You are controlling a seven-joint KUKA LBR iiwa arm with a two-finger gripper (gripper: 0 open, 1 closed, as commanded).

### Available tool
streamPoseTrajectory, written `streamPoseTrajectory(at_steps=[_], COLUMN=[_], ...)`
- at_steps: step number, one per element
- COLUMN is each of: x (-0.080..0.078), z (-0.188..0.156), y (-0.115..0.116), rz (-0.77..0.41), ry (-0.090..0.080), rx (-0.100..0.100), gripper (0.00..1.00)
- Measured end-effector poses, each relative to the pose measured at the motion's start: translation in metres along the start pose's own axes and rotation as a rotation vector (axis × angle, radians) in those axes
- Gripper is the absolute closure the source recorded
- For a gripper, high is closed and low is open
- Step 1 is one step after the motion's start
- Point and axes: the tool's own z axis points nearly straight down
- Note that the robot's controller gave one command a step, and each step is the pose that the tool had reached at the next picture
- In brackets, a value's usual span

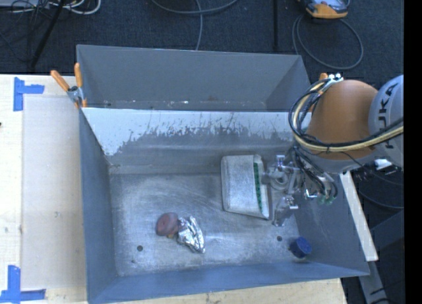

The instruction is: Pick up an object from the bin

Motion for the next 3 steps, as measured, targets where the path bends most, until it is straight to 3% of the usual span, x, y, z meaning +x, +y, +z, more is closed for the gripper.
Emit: streamPoseTrajectory(at_steps=[1,2,3], x=[0.002,-0.001,-0.001], z=[0.059,0.054,-0.103], y=[0.002,0.002,-0.057], rz=[0.002,0.0,-0.402], ry=[-0.014,-0.022,-0.008], rx=[0.001,0.003,0.004], gripper=[0.0,1.0,1.0])
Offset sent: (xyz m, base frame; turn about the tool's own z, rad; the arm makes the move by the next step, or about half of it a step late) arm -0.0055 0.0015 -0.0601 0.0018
